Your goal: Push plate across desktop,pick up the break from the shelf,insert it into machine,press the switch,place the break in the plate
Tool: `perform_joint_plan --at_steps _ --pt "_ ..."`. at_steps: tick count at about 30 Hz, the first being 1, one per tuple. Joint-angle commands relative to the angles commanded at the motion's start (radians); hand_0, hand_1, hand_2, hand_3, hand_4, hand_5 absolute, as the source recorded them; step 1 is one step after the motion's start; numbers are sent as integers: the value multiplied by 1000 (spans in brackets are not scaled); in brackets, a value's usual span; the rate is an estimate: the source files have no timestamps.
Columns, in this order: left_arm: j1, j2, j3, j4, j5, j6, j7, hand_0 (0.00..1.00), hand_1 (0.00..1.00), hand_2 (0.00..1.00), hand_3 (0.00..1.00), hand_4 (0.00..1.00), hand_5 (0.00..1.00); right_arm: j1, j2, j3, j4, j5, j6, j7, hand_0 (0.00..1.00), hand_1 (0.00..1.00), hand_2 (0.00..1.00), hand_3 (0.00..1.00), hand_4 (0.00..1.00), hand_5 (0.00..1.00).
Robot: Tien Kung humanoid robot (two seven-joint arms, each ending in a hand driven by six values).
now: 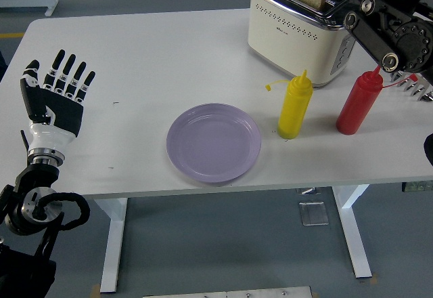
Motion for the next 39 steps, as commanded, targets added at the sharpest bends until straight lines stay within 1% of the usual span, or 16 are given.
perform_joint_plan --at_steps 2,4,5,10,11,14,16,17,19,22,23,27,29,33,36,39 --pt "1 0 1 0 0 0 0 860 875 881 789 547 998 -8 -10 12 15 9 -27 8 718 744 998 998 828 458" --pt "2 0 2 0 0 0 0 860 875 881 789 547 998 -14 -17 18 25 13 -43 12 718 744 998 998 828 458" --pt "3 0 2 0 0 0 0 860 874 881 789 547 998 -25 -33 28 48 13 -69 9 503 562 908 884 585 348" --pt "5 0 4 -1 0 0 0 860 874 881 789 547 998 -68 -95 64 129 -8 -168 -14 503 562 908 884 585 348" --pt "6 0 3 -2 1 0 0 859 874 881 787 546 998 -84 -113 76 147 -10 -187 -17 383 393 717 619 144 99" --pt "10 2 2 -3 2 1 1 859 874 881 787 546 998 -134 -174 109 208 6 -243 -10 383 393 717 619 144 99" --pt "13 3 1 -3 2 1 1 859 874 881 787 546 998 -168 -216 128 250 21 -255 4 383 393 717 619 144 99" --pt "14 3 0 -4 3 0 1 859 874 880 788 547 998 -188 -241 140 275 27 -251 12 380 371 678 585 2 6" --pt "15 4 0 -3 3 0 2 859 874 880 788 547 998 -218 -280 157 314 33 -236 25 380 371 678 585 2 6" --pt "15 3 0 -3 3 0 2 859 874 880 788 547 998 -263 -336 181 366 38 -199 50 380 371 678 585 2 6" --pt "15 3 0 -3 3 0 2 857 874 880 786 546 998 -275 -349 184 378 41 -186 57 345 353 676 578 2 2" --pt "15 2 -2 -3 4 -1 3 857 874 880 786 546 998 -326 -397 188 417 47 -125 80 345 353 676 578 2 2" --pt "14 2 -2 -3 4 -1 3 857 874 879 785 545 998 -347 -414 187 432 46 -93 85 333 333 689 591 2 2" --pt "14 1 -3 -3 4 -1 4 857 874 879 785 545 998 -380 -442 169 452 39 -17 90 333 333 689 591 2 2" --pt "13 1 -3 -3 4 -1 4 856 871 879 785 544 998 -393 -454 149 456 37 33 95 326 329 695 596 2 2" --pt "13 0 -4 -3 4 -1 4 856 871 879 785 544 998 -400 -458 130 456 30 71 99 326 329 695 596 2 2"
